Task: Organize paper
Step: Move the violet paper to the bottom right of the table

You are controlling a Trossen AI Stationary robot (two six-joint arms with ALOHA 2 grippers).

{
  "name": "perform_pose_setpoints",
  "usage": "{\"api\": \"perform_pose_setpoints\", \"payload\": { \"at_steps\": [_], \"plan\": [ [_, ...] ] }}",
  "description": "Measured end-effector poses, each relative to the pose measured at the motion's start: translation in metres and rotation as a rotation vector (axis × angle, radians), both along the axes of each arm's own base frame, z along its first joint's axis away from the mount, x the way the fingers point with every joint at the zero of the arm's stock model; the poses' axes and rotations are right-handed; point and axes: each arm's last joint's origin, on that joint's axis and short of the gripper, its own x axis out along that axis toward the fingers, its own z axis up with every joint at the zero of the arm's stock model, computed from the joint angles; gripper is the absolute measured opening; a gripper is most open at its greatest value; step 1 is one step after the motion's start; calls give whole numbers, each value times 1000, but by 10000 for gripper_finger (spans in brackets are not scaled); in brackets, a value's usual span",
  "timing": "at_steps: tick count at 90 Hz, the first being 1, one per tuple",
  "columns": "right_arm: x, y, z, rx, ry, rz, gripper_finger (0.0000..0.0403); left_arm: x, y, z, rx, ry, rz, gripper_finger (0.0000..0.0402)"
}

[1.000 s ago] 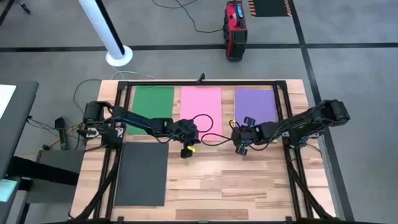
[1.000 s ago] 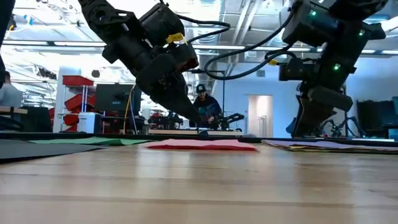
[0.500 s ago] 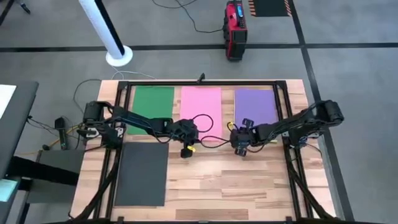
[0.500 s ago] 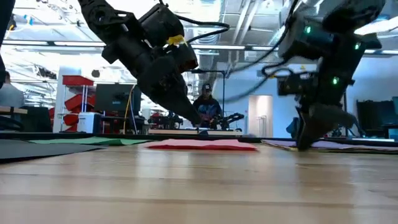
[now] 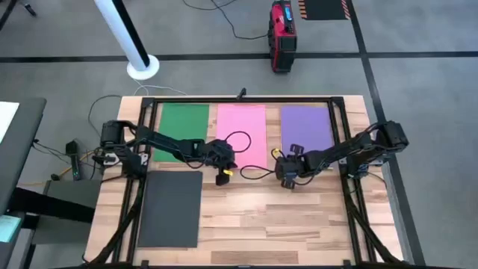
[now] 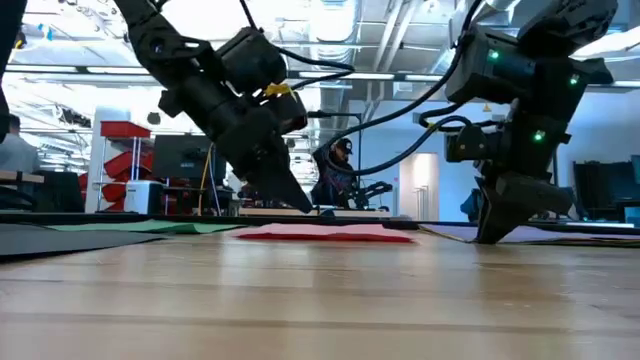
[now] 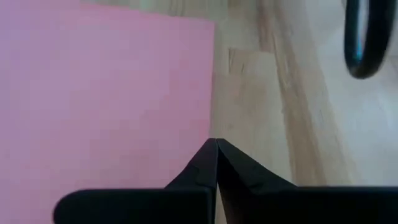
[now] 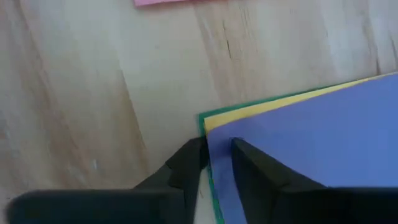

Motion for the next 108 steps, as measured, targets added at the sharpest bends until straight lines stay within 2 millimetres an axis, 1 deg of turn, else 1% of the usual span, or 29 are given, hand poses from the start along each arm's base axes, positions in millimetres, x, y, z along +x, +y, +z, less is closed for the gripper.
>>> {"api": "perform_pose_setpoints", "payload": {
  "at_steps": [6,11,20,35,61,78,92,108],
  "plan": [
    [0,0,0,-3,0,-1,21,0,0,0,0,1,0,0],
    [0,1,0,-5,0,4,8,0,0,0,-3,3,3,0],
    [0,3,2,2,4,12,13,0,0,0,-6,2,6,0],
    [4,6,9,80,31,15,9,0,0,0,-6,3,6,0],
    [13,15,32,336,95,-37,2,0,0,0,-4,4,5,0],
    [20,22,45,485,103,-33,1,0,0,0,-3,4,4,0],
    [17,39,46,574,119,-49,1,0,-1,0,-3,3,1,0],
    [11,71,46,616,108,-101,1,1,-1,1,7,-20,-7,0]
  ]
}}
